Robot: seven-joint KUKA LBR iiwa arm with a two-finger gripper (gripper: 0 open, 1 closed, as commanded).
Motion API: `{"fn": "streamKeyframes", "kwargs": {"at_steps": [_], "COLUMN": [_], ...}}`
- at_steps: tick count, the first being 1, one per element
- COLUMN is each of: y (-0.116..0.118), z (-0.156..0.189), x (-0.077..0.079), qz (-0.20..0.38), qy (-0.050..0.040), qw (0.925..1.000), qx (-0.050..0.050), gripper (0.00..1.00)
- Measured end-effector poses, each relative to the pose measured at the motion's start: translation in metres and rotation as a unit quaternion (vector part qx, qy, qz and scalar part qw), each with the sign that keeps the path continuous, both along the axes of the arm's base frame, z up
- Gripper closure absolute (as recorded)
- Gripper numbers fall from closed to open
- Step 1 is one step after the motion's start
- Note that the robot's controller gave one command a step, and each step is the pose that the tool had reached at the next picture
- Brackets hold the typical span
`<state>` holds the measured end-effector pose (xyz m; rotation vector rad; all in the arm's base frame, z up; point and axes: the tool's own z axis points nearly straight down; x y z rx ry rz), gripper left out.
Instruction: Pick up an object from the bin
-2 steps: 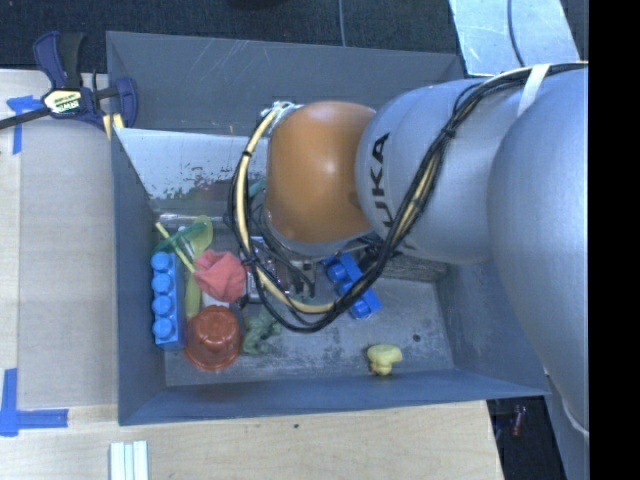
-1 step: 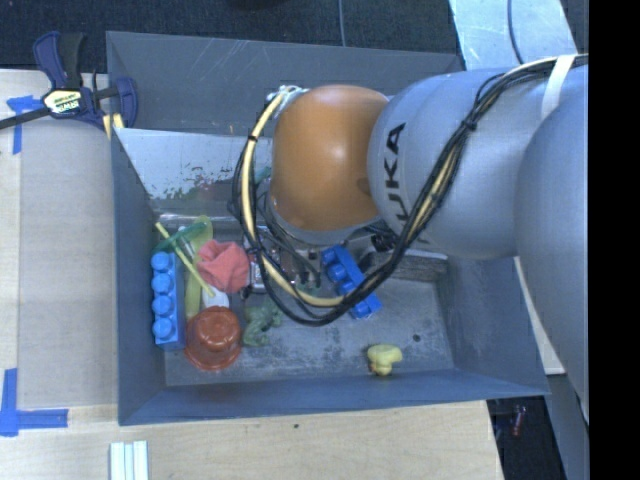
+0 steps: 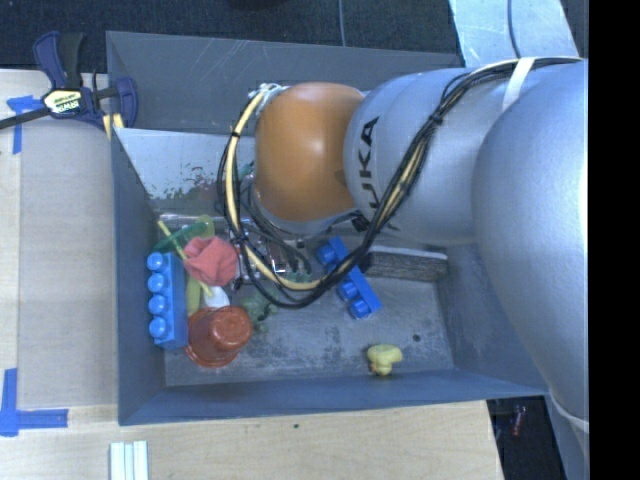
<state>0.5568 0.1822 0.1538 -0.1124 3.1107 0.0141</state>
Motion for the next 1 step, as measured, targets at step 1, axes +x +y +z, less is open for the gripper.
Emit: {"fn": "streamKeyframes", "kwargs": {"at_steps": [1], "y": [-0.012], "z": [0.0562], "x": [-0.0118], "qz": [-0.028], "qy": [0.0035], "qw": [0.9996], "qx": [-0.001], "gripper": [1.0]}}
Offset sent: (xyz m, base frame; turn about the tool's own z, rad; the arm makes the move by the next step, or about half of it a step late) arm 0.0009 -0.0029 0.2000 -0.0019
